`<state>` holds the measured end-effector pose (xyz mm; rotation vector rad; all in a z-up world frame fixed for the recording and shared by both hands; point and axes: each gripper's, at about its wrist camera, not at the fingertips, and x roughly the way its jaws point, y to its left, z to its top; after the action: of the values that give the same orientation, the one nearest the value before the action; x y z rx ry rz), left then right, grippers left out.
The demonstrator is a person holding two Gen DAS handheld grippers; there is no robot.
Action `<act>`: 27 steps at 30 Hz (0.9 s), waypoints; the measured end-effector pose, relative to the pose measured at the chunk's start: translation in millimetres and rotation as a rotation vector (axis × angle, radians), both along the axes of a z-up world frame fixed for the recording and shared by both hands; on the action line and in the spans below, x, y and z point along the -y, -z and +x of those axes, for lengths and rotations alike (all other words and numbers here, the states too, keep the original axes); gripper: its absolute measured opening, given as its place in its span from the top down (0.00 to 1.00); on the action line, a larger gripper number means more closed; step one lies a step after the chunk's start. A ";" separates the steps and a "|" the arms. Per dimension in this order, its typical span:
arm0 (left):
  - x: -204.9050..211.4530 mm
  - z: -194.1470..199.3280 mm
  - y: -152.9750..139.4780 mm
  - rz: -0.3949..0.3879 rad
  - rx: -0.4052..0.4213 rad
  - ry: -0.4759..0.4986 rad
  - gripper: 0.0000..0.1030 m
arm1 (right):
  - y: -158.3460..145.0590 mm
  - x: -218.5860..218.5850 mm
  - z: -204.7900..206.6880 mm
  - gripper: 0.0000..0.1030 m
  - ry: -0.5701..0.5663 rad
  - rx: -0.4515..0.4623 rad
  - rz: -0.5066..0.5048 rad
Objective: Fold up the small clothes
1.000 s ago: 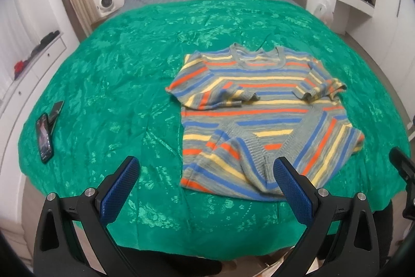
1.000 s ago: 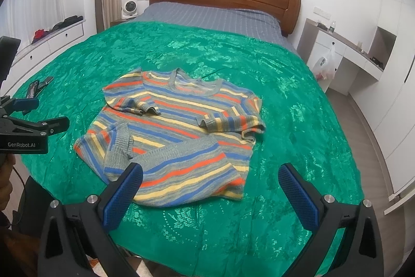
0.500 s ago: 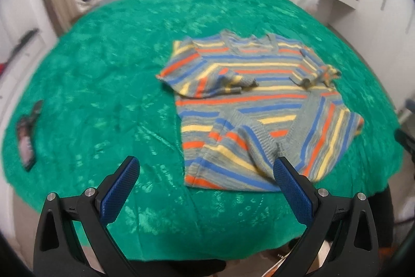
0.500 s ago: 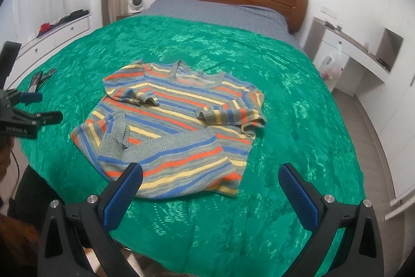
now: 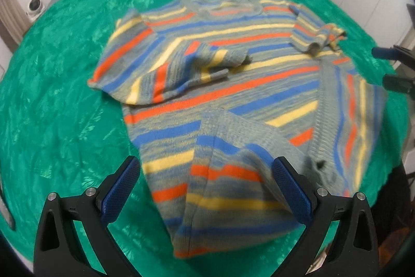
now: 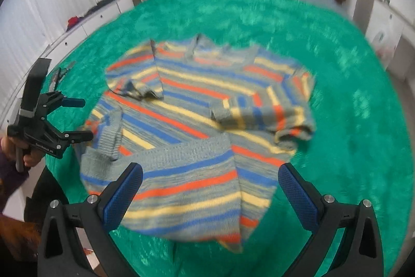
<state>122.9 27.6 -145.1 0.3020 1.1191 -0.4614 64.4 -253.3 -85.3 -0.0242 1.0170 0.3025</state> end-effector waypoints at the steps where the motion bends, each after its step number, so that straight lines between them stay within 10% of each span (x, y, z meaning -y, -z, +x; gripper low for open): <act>1: 1.0 -0.7 2.2 0.020 0.005 -0.004 0.01 | 12.0 -1.9 9.0 0.00 0.002 -0.041 0.004; 27: 12.0 -21.2 -11.8 0.142 0.129 -0.038 0.01 | 16.3 -4.3 7.5 0.00 0.038 -0.081 -0.005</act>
<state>101.7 15.7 -133.2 0.4281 1.0312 -0.3242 71.9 -249.0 -101.5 0.0024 1.0977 0.2680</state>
